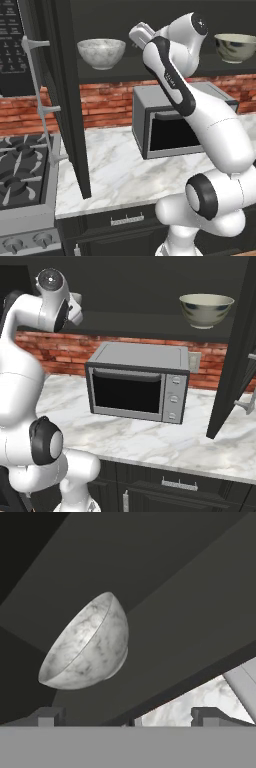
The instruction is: Move the bowls from the cabinet to the plates on the dining table.
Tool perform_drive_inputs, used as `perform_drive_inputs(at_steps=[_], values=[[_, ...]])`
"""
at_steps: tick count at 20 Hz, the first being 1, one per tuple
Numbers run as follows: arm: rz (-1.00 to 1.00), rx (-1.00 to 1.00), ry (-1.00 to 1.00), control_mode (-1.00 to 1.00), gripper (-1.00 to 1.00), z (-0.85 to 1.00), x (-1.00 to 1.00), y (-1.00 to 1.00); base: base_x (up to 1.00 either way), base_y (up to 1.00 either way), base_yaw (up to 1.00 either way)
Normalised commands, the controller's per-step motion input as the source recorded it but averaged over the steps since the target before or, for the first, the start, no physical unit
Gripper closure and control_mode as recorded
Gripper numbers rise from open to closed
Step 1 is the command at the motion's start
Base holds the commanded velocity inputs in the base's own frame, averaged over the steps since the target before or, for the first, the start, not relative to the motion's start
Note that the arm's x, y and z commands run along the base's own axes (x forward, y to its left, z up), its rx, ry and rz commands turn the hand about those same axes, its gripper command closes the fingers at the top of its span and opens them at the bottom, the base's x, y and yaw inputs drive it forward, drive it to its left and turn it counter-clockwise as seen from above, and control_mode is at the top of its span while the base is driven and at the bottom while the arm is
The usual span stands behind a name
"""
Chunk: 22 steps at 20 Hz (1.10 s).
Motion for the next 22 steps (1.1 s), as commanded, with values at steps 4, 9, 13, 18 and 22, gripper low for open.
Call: perform_drive_inputs(at_steps=[4, 9, 13, 18, 22], values=[[0.0, 0.0, 0.0, -1.0, -1.0, 0.0, 0.11, 0.01, 0.0, 0.0, 0.0], [0.0, 0.0, 0.01, -1.0, -1.0, 0.0, 0.17, 0.02, 0.0, 0.0, 0.0], [0.0, 0.0, 0.0, -1.0, -1.0, 0.0, 0.14, 0.08, 0.0, 0.0, 0.0], [0.0, 0.0, 0.0, -1.0, -1.0, 0.0, 0.27, 0.11, 0.0, 0.0, 0.0], [0.0, 0.0, 0.0, -1.0, -1.0, 0.0, 0.34, 0.08, 0.0, 0.0, 0.0]])
